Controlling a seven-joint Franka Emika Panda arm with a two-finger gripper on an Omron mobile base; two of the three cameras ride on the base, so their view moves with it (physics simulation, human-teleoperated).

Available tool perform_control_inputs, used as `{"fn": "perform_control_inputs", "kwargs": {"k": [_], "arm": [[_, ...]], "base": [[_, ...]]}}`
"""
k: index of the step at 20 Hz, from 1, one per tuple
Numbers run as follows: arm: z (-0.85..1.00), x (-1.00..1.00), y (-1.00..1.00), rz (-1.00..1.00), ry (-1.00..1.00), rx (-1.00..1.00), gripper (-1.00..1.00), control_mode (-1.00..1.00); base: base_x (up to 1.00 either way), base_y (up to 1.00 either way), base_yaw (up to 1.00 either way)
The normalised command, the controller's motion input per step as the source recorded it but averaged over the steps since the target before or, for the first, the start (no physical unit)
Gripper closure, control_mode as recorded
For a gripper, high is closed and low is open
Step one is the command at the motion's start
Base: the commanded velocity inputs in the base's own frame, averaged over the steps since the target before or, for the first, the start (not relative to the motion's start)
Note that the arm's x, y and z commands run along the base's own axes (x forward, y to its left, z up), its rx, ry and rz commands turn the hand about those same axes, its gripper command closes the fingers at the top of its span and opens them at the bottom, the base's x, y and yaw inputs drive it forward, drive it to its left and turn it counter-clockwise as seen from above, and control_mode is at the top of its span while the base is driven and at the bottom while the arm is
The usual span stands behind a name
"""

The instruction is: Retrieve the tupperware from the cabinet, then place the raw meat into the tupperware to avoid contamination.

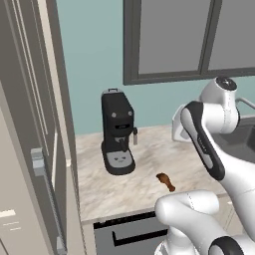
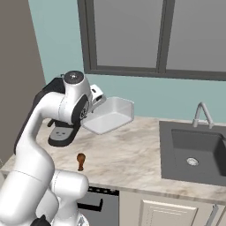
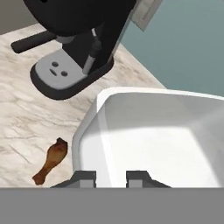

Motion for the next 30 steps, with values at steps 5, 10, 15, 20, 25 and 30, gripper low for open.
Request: {"fn": "perform_control_inputs", "kwargs": {"k": [5,10,15,20,25,30], "arm": [[-0.09,0.12,-0.16,0.00,0.01,0.00,1.00,-1.00],[-0.08,0.15,-0.12,0.00,0.02,0.00,1.00,-1.00],[-0.06,0.15,-0.19,0.00,0.03,0.00,1.00,-1.00],[-0.05,0.16,-0.19,0.00,0.05,0.00,1.00,-1.00],[-0.07,0.21,-0.11,0.00,0.07,0.00,1.00,-1.00],[-0.10,0.23,-0.11,0.00,0.06,0.00,1.00,-1.00]], "base": [[0.00,0.00,0.00],[0.00,0.00,0.00],[0.00,0.00,0.00],[0.00,0.00,0.00],[0.00,0.00,0.00],[0.00,0.00,0.00]]}}
